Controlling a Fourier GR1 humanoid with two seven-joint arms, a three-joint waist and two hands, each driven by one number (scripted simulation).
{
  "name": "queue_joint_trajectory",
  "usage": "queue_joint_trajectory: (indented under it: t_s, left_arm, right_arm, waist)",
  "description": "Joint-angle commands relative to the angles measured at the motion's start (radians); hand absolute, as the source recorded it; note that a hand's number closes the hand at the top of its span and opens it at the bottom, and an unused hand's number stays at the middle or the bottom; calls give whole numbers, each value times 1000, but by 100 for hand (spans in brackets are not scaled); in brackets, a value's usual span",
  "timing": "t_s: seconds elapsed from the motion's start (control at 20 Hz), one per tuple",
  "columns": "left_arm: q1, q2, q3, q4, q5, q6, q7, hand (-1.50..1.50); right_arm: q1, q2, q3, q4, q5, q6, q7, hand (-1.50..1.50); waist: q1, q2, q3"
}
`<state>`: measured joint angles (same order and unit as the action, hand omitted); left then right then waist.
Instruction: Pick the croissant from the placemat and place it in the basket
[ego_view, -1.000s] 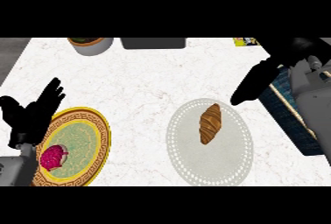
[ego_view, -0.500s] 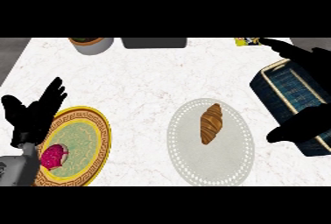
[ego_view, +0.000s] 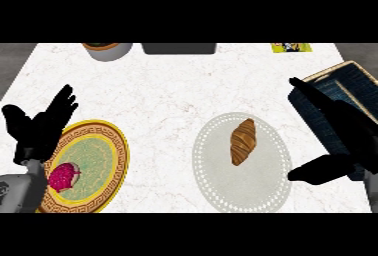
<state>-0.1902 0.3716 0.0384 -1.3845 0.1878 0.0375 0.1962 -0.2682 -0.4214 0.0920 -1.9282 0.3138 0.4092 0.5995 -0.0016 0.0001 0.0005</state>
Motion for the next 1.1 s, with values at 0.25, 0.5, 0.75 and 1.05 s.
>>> queue_joint_trajectory:
  t_s: [0.25,0.5,0.75,1.05]
  left_arm:
    - [-4,8,39,-10,-2,-45,26,0]
    - [-30,-7,68,36,-18,-77,-20,0]
    - [-35,-36,48,26,-67,-37,4,0]
    - [21,-42,67,-45,-63,-55,36,0]
  right_arm:
    - [30,159,68,297,229,-254,-309,-150]
    - [-56,260,82,391,271,-288,-270,-150]
    - [-69,259,74,613,319,-316,-384,-150]
    - [-99,282,81,727,379,-323,-410,-150]
  waist:
    - [9,1,0]
    - [5,0,-1]
    - [6,1,0]
    - [9,0,0]
